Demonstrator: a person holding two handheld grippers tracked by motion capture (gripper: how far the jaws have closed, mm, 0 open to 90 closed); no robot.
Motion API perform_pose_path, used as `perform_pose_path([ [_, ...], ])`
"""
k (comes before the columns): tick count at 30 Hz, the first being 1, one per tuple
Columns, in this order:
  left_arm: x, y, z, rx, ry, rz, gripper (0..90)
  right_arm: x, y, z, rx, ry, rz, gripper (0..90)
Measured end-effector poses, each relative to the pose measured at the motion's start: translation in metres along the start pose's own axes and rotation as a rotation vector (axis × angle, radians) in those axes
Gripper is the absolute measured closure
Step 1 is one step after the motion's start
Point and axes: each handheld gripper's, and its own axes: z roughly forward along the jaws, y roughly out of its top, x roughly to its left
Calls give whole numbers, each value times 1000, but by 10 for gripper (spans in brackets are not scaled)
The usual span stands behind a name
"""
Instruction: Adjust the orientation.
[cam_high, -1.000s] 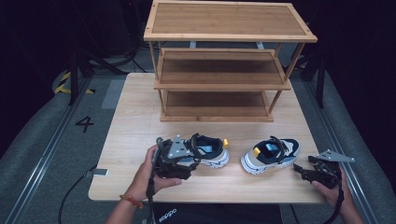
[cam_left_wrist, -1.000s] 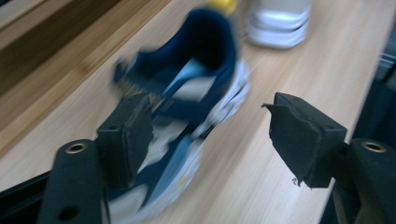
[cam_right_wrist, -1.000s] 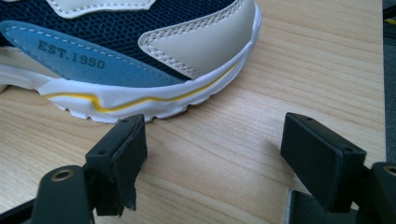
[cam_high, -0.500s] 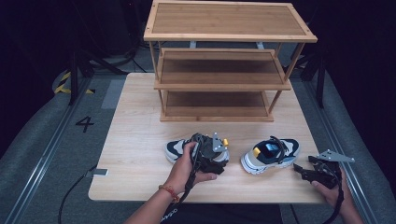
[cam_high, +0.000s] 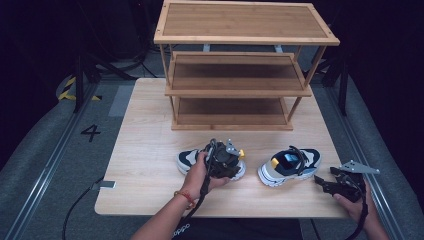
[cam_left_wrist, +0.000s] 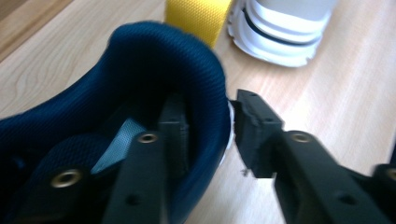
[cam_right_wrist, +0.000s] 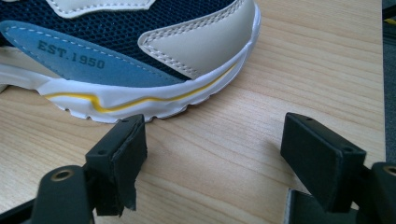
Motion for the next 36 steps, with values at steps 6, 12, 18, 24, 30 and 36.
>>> perform_pose_path([
  [6,1,-20,-29,101,-69,91,715,0,0,0,-1,-2,7,228],
  [12,2,-33,-46,168,-92,89,668,0,0,0,-1,-5,7,227],
  [18,-8,-25,-38,190,-53,45,491,1,1,1,3,-6,13,221],
  [24,-10,-15,-17,178,-37,-46,410,1,1,1,3,-6,13,221],
  [30,-8,-14,-8,261,-98,18,682,1,1,1,3,-7,13,220],
  [36,-11,-26,-22,327,-154,71,656,1,1,1,3,-8,14,221],
])
